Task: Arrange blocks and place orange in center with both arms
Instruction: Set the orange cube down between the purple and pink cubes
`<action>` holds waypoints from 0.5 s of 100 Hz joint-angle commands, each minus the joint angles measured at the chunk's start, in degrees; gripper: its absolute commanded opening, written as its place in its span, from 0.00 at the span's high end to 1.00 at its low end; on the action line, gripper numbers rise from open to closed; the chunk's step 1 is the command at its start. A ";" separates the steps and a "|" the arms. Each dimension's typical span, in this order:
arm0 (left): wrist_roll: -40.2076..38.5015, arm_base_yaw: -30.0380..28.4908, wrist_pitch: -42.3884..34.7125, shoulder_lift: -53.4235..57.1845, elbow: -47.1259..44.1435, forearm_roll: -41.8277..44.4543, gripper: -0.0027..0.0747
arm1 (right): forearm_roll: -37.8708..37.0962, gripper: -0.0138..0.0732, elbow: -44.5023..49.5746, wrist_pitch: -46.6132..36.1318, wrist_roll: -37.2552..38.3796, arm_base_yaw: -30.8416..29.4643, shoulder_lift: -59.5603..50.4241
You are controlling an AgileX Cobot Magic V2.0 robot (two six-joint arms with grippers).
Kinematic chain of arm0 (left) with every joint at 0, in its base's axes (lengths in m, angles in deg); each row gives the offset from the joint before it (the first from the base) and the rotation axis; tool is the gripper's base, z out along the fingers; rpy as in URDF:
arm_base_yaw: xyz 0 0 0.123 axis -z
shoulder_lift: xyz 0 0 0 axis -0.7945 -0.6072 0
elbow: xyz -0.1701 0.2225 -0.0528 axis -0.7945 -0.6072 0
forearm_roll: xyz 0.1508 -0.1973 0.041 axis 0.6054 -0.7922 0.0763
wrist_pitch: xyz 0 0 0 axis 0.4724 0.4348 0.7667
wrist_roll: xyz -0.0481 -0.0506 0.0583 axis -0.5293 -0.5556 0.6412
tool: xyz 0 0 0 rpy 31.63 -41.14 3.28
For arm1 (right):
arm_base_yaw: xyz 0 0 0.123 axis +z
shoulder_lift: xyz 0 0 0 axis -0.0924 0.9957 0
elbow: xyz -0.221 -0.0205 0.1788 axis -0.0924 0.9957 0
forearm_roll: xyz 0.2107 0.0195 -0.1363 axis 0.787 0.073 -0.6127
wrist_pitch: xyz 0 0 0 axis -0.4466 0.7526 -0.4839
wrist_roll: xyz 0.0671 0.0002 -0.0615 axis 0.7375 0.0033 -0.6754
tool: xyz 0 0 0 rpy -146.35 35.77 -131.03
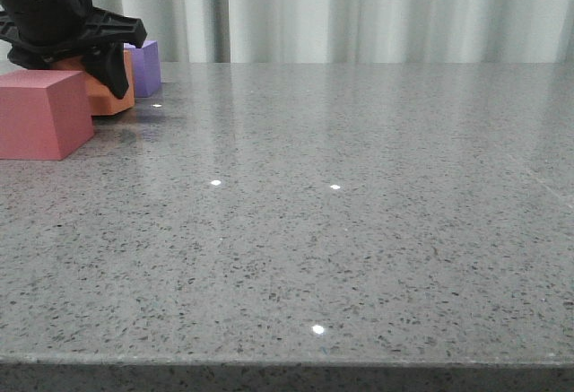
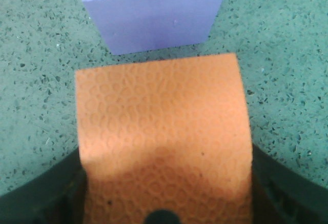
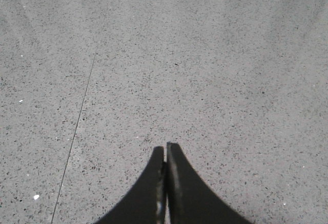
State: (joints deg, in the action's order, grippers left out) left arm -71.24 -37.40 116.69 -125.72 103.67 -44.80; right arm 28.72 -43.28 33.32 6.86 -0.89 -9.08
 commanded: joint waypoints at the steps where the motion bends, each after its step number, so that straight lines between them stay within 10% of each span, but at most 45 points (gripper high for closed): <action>1: -0.02 -0.25 -2.97 2.13 1.46 -0.52 0.99 | -0.94 0.97 -1.51 -4.19 -0.51 -0.38 0.26; 26: -0.02 -0.25 -2.59 2.13 1.46 -0.52 0.95 | -0.94 0.97 -1.51 -4.19 -0.51 -0.38 0.26; 50: -0.02 -0.25 -2.50 2.13 1.46 -0.52 0.43 | -0.94 0.97 -1.51 -4.19 -0.51 -0.38 0.26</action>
State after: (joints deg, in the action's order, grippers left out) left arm -71.13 -37.53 116.59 -125.84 103.67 -45.02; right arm 28.72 -43.28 33.32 6.86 -0.89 -9.08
